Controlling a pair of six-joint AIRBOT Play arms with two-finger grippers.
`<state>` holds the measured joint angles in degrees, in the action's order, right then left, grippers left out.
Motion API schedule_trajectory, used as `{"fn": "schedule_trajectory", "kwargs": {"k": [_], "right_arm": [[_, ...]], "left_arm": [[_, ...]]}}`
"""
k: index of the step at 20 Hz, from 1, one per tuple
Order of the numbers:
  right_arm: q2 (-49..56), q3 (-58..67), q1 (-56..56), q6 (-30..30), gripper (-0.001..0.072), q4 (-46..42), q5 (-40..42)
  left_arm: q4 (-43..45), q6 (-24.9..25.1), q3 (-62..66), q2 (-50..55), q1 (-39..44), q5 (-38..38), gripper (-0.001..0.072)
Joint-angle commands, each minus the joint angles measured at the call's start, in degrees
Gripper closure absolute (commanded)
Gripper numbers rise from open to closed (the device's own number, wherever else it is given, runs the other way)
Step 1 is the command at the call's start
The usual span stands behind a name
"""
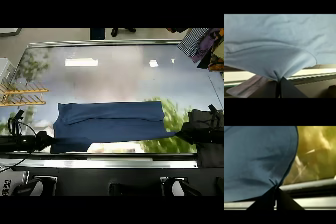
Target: Fold the clothes and pants, and hang the long-sleeved shirts on hangers.
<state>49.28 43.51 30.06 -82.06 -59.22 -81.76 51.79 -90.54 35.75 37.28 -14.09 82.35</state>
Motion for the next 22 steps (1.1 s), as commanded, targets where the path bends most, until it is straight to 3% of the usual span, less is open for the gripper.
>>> {"fn": "schedule_trajectory", "kwargs": {"k": [1,5,9,16,21,22], "right_arm": [[4.13,0.33,-0.04,6.01,0.0680,7.61,8.22],[15.15,3.69,-5.16,12.74,0.0680,10.86,16.90],[25.66,10.43,-13.81,6.67,0.0680,5.95,26.29],[35.67,21.27,-18.60,3.30,0.0680,3.41,27.78],[39.47,23.26,-18.49,1.66,0.0677,1.99,28.04],[40.17,23.26,-18.49,1.14,0.0659,2.03,27.85]], "left_arm": [[-1.42,5.11,1.31,6.10,-0.11,-4.48,0.0693],[-1.42,11.30,9.46,20.83,-0.11,-9.09,0.0694],[-1.40,14.14,21.79,36.57,0.35,-10.21,0.0693],[-1.38,13.75,41.11,55.52,5.64,-10.27,0.0693],[-1.25,12.11,44.87,62.55,6.54,-10.40,0.0685],[-1.27,11.87,44.87,63.08,6.64,-10.43,0.0596]]}}
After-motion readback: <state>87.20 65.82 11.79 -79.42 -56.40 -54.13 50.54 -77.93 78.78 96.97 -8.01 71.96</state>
